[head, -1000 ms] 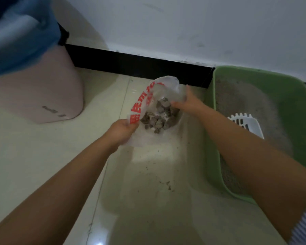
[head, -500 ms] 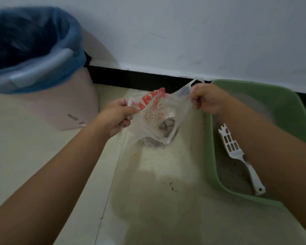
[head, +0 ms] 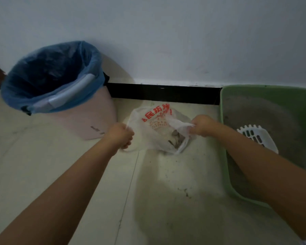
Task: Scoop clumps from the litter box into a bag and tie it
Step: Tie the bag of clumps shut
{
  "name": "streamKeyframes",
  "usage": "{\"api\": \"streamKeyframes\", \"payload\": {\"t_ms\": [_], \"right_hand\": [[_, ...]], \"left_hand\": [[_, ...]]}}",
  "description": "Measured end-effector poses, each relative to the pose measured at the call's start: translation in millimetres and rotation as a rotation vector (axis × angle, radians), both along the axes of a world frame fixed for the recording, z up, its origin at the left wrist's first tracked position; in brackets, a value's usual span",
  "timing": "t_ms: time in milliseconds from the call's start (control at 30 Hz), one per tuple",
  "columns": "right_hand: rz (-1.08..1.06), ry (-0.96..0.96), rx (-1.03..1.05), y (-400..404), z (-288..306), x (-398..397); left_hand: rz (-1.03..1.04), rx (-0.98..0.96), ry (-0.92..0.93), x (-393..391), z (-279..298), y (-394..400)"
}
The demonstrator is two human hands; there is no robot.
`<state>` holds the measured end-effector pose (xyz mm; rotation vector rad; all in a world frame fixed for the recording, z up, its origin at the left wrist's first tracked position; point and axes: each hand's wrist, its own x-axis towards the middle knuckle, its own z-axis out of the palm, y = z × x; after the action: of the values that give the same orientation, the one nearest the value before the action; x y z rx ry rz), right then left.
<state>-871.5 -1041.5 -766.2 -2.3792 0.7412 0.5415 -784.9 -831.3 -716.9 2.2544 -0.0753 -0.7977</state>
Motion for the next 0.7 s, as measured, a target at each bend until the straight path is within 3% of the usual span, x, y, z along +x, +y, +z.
{"api": "streamKeyframes", "payload": {"t_ms": [33,100,167,233,267,333,400,500,567,633,700], "right_hand": [[-0.051,-0.081,0.022,-3.9,9.0,3.4],[-0.190,-0.368,0.058,-15.4,29.9,15.0],[-0.323,-0.680,0.095,-20.1,55.6,24.7],[-0.487,-0.916,0.309,-16.4,81.1,30.3],[-0.547,-1.001,0.410,-15.8,90.9,32.7],[-0.527,-1.044,0.473,-9.4,104.0,33.6],[-0.335,-0.847,0.296,-4.4,98.8,30.8],[0.024,-0.117,-0.062,1.6,63.4,18.2],[0.127,0.168,-0.302,4.3,40.3,8.0],[0.159,0.216,-0.428,0.4,28.5,3.6],[0.164,0.104,-0.287,-4.3,26.0,7.0]], "left_hand": [[-0.007,0.052,-0.030,2.3,3.3,3.3],[0.030,-0.031,-0.069,10.4,12.9,7.2],[0.107,-0.315,-0.138,18.1,29.5,4.0],[0.159,-0.741,-0.116,20.1,49.8,-4.7],[0.178,-0.942,-0.056,20.2,55.4,-9.7],[0.154,-1.117,-0.004,20.6,54.5,-20.3],[0.073,-1.078,-0.039,17.6,44.4,-28.7],[0.010,-0.915,-0.084,10.7,31.7,-28.9],[0.026,-0.850,-0.103,12.3,24.4,-20.5],[-0.016,-0.789,-0.207,16.6,17.1,-10.4],[-0.047,-0.757,-0.293,20.2,11.8,-1.1]]}}
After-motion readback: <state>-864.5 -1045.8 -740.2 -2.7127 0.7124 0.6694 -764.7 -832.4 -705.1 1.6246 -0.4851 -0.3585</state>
